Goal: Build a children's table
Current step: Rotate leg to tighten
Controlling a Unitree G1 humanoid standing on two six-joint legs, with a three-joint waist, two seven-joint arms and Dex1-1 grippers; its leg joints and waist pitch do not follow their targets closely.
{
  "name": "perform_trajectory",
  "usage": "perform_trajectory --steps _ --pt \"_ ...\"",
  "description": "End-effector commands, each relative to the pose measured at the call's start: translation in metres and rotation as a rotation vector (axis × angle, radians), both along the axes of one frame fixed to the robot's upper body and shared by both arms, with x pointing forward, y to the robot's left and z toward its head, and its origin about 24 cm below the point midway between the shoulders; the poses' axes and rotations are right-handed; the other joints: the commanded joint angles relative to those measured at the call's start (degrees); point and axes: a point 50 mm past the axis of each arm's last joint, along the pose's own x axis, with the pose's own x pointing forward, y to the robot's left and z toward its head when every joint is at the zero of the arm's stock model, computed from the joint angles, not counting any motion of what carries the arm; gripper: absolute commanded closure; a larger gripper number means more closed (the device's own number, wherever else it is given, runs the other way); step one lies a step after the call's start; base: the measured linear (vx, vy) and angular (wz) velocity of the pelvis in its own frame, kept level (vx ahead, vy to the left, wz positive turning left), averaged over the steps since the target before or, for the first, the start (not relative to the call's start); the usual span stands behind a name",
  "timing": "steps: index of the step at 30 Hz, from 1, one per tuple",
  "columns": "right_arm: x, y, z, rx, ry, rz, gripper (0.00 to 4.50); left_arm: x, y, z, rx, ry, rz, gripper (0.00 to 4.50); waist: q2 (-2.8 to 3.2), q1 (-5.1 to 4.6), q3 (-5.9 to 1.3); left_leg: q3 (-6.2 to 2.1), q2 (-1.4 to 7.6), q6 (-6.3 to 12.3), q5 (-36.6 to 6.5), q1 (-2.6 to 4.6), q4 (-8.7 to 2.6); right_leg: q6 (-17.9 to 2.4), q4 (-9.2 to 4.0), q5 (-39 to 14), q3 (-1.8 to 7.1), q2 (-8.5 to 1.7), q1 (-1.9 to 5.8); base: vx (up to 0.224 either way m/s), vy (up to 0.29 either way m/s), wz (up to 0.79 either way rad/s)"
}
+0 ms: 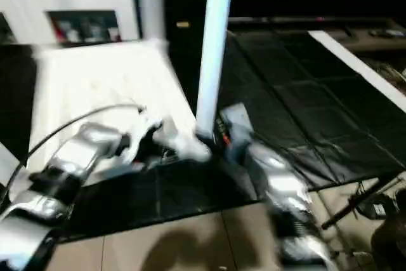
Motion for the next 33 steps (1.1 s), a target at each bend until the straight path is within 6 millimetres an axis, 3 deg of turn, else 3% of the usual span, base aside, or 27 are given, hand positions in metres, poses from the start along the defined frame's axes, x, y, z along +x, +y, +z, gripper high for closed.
perform_trajectory --steps 1,2,4,6,11,15,22,24,28,33 --pt "-0.005 0.04 -0.006 0.036 0.073 0.092 2.55 0.0 -0.046 0.025 -0.151 -0.055 -0.107 4.5 0.06 0.81 -3.88 0.01 0.44 1.73 -7.0 -0.52 -3.29 -10.6 -4.26 -11.3 2.4 -3.05 3.77 0.0 0.0 0.0" --pt "-0.005 0.041 -0.005 0.023 0.063 0.097 2.55 0.0 -0.05 0.026 -0.161 -0.057 -0.094 4.5 0.03 0.95 -4.02 0.04 0.41 2.12 -6.1 -0.52 -3.18 -11.2 -3.99 -9.2 2.41 -2.99 3.86 0.0 0.0 0.0" --pt "-0.005 0.042 -0.005 0.022 0.055 0.105 1.85 -0.001 -0.052 0.026 -0.165 -0.056 -0.083 4.5 0.15 1.29 -4.01 0.22 0.49 3.71 -3.6 -0.53 -3.03 -13.2 -3.44 -2.8 2.52 -3.01 4.01 0.0 0.0 0.0" --pt "-0.006 0.041 -0.006 0.032 0.058 0.107 1.85 -0.002 -0.051 0.025 -0.16 -0.056 -0.082 4.5 0.14 1.46 -3.98 0.25 0.45 4.51 -3.5 -0.58 -3.03 -13.7 -3.32 -1.7 2.49 -3.07 4.18 0.0 0.0 0.0" --pt "-0.009 0.03 -0.007 0.017 0.025 0.125 1.3 -0.004 -0.042 0.021 -0.136 -0.052 -0.1 4.5 0.33 1.74 -3.67 0.27 0.65 3.41 -7.2 -0.26 -3.29 -12.5 -4.08 -8.0 2.55 -3.25 4.04 0.0 0.0 0.0" --pt "-0.01 0.026 -0.006 0.015 0.019 0.125 0.95 -0.004 -0.041 0.021 -0.132 -0.055 -0.107 4.5 0.34 2.13 -3.69 0.25 0.76 3.17 -6.8 -0.17 -3.32 -12.2 -3.94 -7.5 2.62 -3.23 3.99 0.0 0.0 0.0" --pt "-0.029 -0.021 0.007 0.015 -0.074 0.35 0.35 -0.011 -0.023 0.019 -0.09 -0.072 -0.291 4.5 0.32 3.32 -3.77 0.37 0.91 5.33 -6.4 -0.12 -3.08 -12.5 -3.71 -4.3 2.71 -3.23 4.12 0.0 0.0 0.0" --pt "-0.031 -0.027 0.008 -0.001 -0.08 0.387 0.11 -0.012 -0.019 0.019 -0.075 -0.067 -0.322 4.5 0.39 3.66 -3.55 0.4 0.91 4.67 -8.1 0.07 -3.18 -12.6 -4.12 -7.4 2.64 -3.36 3.8 0.0 0.0 0.0" --pt "-0.044 -0.046 0.015 -0.024 -0.068 0.566 0.11 -0.019 -0.006 0.018 -0.023 -0.05 -0.471 4.5 0.43 3.96 -3.38 0.34 1.09 3.55 -11.1 0.29 -3.39 -11.5 -4.53 -12.6 2.7 -3.32 3.69 0.0 0.0 0.0" --pt "-0.053 -0.057 0.018 -0.042 -0.027 0.706 0.11 -0.027 0.002 0.017 0.015 -0.033 -0.613 4.5 0.59 4.7 -3.46 0.23 1.37 3.81 -10.3 0.32 -3.34 -11.8 -4.18 -10.8 2.67 -3.41 3.62 0.0 0.0 0.0"
